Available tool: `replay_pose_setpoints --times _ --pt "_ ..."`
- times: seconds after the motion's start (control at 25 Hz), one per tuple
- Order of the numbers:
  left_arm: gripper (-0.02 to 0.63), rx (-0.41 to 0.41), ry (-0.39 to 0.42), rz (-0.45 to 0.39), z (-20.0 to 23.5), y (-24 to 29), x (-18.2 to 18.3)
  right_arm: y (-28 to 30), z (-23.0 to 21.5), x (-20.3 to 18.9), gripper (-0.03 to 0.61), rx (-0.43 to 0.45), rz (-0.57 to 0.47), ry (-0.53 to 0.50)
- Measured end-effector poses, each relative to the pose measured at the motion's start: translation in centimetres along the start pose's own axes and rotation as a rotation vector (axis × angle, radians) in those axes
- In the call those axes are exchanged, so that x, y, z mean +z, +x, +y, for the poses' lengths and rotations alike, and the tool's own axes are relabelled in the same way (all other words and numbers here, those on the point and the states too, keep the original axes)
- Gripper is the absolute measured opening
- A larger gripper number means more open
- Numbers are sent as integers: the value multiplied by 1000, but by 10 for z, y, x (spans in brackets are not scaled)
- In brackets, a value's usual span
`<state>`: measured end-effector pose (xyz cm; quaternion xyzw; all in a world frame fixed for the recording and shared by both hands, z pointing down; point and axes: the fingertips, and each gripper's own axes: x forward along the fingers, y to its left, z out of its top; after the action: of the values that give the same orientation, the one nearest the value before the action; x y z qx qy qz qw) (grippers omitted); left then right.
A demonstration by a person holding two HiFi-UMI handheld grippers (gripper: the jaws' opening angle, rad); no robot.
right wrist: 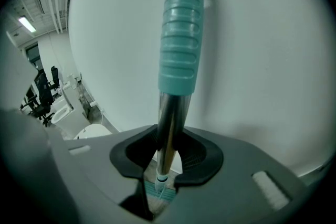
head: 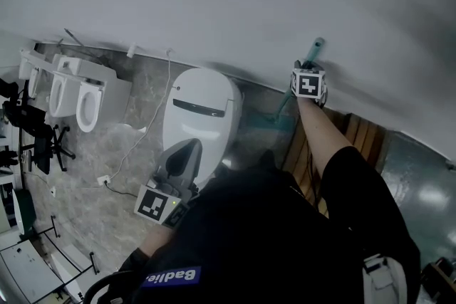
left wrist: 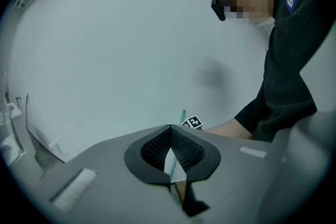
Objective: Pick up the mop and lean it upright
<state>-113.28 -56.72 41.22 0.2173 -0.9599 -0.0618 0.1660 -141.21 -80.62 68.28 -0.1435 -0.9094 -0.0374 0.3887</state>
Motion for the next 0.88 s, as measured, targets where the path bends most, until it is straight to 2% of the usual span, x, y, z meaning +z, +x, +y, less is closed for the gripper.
replay_pose_setpoints --times 0.4,0.88 --pt "20 49 -15 5 10 -13 0 22 7 -41 206 17 161 -21" --pt "20 -2 -35 5 4 -16 -10 1 10 -59 216 6 143 -8"
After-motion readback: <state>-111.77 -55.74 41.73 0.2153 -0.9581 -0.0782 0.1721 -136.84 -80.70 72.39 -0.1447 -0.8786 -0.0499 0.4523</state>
